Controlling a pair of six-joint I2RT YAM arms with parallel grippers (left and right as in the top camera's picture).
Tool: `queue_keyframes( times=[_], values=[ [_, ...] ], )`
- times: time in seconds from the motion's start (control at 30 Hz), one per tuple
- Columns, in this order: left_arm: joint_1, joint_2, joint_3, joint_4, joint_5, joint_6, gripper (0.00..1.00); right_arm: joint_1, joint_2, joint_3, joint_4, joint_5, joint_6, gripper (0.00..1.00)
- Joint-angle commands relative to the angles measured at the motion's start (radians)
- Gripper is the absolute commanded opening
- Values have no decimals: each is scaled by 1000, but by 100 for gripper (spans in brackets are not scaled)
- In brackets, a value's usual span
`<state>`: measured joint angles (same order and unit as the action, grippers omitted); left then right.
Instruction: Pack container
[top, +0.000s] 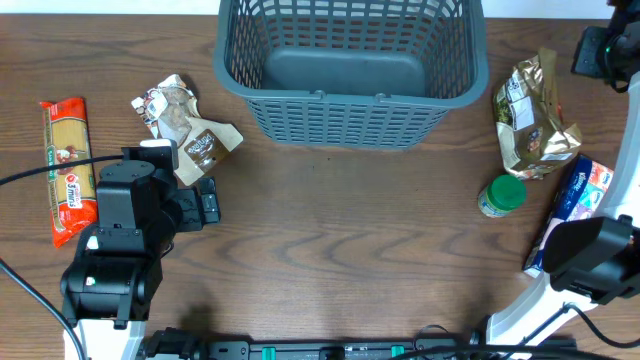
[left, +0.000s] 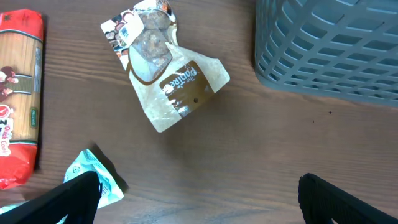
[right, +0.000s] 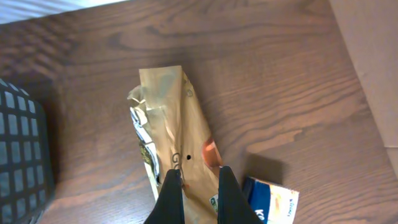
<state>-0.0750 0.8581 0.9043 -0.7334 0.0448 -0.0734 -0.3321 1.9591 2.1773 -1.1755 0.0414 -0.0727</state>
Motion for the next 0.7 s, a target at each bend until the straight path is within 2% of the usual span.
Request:
queue_keyframes(
  times=[0.0, 0.4, 0.43, 0.47, 0.5, 0.6, 0.67],
  values=[
    [-4, 3, 21, 1, -12, 18, 98, 13, 10, -2, 0, 11, 15, 1],
    [-4, 3, 21, 1, -12, 18, 98, 13, 10, -2, -22, -4, 12, 1],
    [-4, 3, 21, 1, -12, 18, 98, 13, 10, -2, -37, -24, 11, 14],
    [-4, 3, 21, 1, -12, 18, 98, 13, 10, -2, -51, -45, 8, 45],
    [-4, 3, 21, 1, -12, 18, 98, 13, 10, -2, -75, -85, -11, 99],
    [-4, 3, 21, 1, -12, 18, 98, 15, 10, -2, -152, -185, -105, 99],
    [-4, 3, 21, 1, -12, 18, 98, 16, 10, -2, -177, -175, -122, 99]
  ],
)
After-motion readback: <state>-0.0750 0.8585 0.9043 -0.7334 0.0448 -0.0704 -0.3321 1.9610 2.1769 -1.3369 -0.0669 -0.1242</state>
